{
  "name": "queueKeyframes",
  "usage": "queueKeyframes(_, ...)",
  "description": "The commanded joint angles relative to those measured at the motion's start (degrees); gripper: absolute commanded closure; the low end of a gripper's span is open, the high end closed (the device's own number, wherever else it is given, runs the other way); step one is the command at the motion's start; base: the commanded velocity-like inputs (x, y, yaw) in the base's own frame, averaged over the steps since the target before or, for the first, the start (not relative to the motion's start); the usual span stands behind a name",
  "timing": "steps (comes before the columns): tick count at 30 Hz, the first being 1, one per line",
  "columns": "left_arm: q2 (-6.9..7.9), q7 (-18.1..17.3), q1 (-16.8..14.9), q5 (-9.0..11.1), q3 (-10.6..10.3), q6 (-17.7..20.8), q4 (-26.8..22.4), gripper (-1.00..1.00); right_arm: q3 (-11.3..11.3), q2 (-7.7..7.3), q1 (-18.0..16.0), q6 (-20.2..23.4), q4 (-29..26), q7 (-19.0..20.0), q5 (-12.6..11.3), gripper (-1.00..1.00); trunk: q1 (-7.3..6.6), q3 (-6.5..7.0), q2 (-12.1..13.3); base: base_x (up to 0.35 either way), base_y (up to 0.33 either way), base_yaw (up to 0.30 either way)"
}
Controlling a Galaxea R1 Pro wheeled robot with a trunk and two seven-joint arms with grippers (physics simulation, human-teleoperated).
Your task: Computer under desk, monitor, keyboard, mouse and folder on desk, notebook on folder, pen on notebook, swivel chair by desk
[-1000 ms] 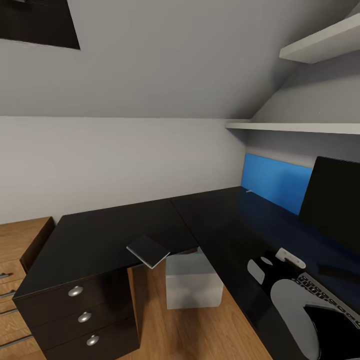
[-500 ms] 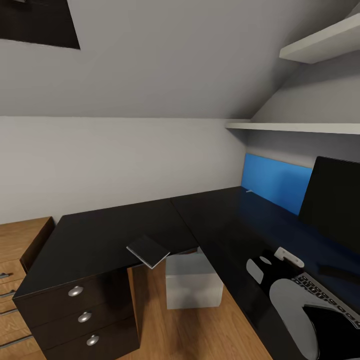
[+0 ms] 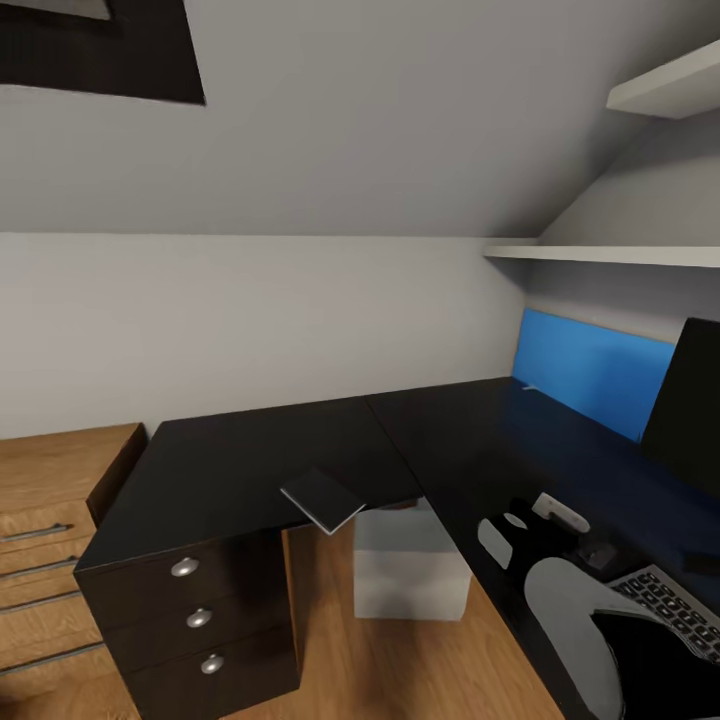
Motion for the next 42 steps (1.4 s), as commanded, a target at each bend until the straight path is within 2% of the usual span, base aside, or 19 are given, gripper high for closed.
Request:
queueKeyframes(1, 0.07, 0.33, -0.04, 0.60, -0.28, -0.33, -0.03, -1.00, -0.26, 0.26, -0.03, -0.31, 0.00, 0.05, -0.02, -1.00, 0.00, -0.05, -0.03, 0.000, 0.000, 0.273)
queueKeyframes(4, 0.04, 0.34, -0.04, 0.60, -0.28, -0.33, 0.01, -1.00, -0.26, 0.89, -0.03, -0.34, 0.05, 0.07, 0.45, -1.00, 0.00, -0.05, -0.03, 0.000, 0.000, 0.274)
queueKeyframes(9, 0.04, 0.34, -0.04, 0.61, -0.28, -0.32, 0.03, -1.00, -0.25, 2.73, 0.04, -0.36, 0.20, 0.14, 4.22, -1.00, 0.00, -0.05, -0.03, 0.000, 0.000, 0.277)
queueKeyframes(11, 0.02, 0.32, -0.04, 0.61, -0.28, -0.28, 0.09, -1.00, -0.25, 3.37, 0.09, -0.36, 0.25, 0.25, 5.00, -1.00, 0.00, -0.05, -0.03, 0.000, 0.000, 0.279)
queueKeyframes(15, -0.01, 0.30, -0.04, 0.61, -0.28, -0.24, 0.32, -1.00, -0.07, 4.06, 0.11, -0.34, 0.79, 0.67, 5.40, -1.00, 0.00, -0.05, -0.03, 0.000, 0.000, 0.280)
queueKeyframes(21, -1.14, 0.26, -0.04, 0.64, -0.21, -0.30, 1.65, -1.00, 0.88, 8.37, 0.19, -0.30, 3.70, 3.85, 6.46, -1.00, 0.00, -0.05, -0.03, 0.000, 0.000, 0.280)
queueKeyframes(24, -1.31, 0.26, -0.04, 0.55, -0.20, -0.45, 2.16, -1.00, 1.03, 9.65, 0.25, -0.31, 6.16, 5.10, 6.65, -1.00, 0.00, -0.05, -0.03, 0.000, 0.000, 0.280)
queueKeyframes(27, -1.43, 0.25, -0.04, 0.43, -0.21, -0.53, 2.45, -1.00, 1.02, 9.79, 0.38, -0.46, 8.80, 8.05, 6.68, -1.00, 0.00, -0.05, -0.03, 0.000, 0.000, 0.280)
queueKeyframes(29, -1.49, 0.25, -0.04, 0.41, -0.24, -0.57, 2.86, -1.00, 1.06, 9.79, 1.32, -2.69, 11.48, 11.06, 6.69, -1.00, 0.00, -0.05, -0.03, 0.000, 0.000, 0.280)
queueKeyframes(32, -1.55, 0.20, -0.04, 0.34, -0.27, -0.58, 3.30, -1.00, 1.06, 9.79, 3.64, -5.41, 12.39, 12.20, 6.71, -1.00, 0.00, -0.05, -0.03, 0.000, 0.000, 0.281)
queueKeyframes(35, -1.58, 0.18, -0.04, 0.31, -0.28, -0.58, 3.40, -1.00, 1.07, 9.79, 5.95, -6.23, 12.59, 12.77, 6.75, -1.00, 0.00, -0.05, -0.03, 0.000, 0.000, 0.281)
queueKeyframes(38, -1.90, 0.17, -0.04, 0.33, -0.28, -0.58, 3.53, -1.00, 1.02, 9.79, 12.34, -10.20, 12.67, 16.94, 7.38, -1.00, 0.00, -0.05, -0.03, 0.000, 0.000, 0.283)
queueKeyframes(42, -2.11, 0.17, -0.04, 0.34, -0.28, -0.58, 3.91, -1.00, 0.96, 9.79, 16.99, -11.91, 12.64, 18.80, 9.28, -1.00, 0.00, -0.05, -0.03, 0.000, 0.000, 0.270)
